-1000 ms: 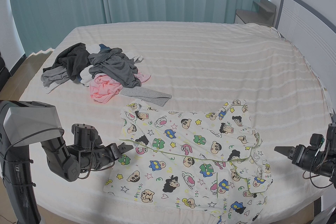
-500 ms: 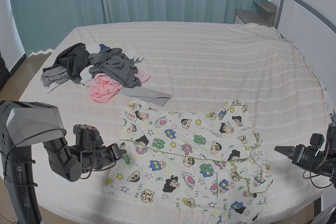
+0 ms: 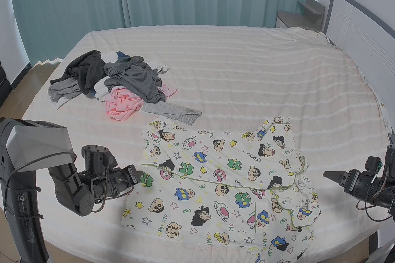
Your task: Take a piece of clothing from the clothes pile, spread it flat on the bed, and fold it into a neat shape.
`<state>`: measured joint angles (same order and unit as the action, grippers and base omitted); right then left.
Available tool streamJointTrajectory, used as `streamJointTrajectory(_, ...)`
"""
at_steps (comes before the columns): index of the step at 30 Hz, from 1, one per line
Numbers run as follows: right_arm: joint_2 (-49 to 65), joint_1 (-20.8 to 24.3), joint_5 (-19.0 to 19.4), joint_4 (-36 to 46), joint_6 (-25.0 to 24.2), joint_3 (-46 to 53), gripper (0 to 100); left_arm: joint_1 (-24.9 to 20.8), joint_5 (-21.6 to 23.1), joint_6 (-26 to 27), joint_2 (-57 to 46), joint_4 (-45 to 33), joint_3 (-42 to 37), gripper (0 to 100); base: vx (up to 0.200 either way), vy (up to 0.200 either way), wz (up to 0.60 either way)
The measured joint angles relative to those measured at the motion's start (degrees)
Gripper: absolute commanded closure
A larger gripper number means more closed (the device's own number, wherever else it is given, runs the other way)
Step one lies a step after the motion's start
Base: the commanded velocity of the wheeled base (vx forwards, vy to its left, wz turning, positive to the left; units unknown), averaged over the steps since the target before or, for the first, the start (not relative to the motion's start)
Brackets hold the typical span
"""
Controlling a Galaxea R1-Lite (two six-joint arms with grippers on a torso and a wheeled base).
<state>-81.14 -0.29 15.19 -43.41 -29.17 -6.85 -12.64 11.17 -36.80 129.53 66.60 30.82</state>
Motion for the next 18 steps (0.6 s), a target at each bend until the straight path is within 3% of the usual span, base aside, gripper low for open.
streamJointTrajectory(4, 0.2, 0.0, 0.0, 0.06, 0.0, 0.0, 0, 0.09, -1.18, 0.13, 0.57, 6.24, -1.44, 100, 0.0, 0.0, 0.0)
streamJointTrajectory(9, 0.39, 0.0, -0.09, 0.11, 0.0, 0.05, 0, 0.09, -1.78, 0.22, 2.65, 7.58, -2.77, 100, 0.0, 0.0, 0.0)
streamJointTrajectory(10, 0.44, 0.0, -0.15, 0.11, 0.0, 0.07, 0, 0.09, -1.8, 0.22, 3.11, 7.66, -2.88, 0, 0.0, 0.0, 0.0)
streamJointTrajectory(18, 0.93, 0.0, -0.11, 0.13, 0.0, 0.44, 0, 0.2, -2.77, -0.01, 4.99, 7.94, -3.28, 0, 0.0, 0.0, 0.0)
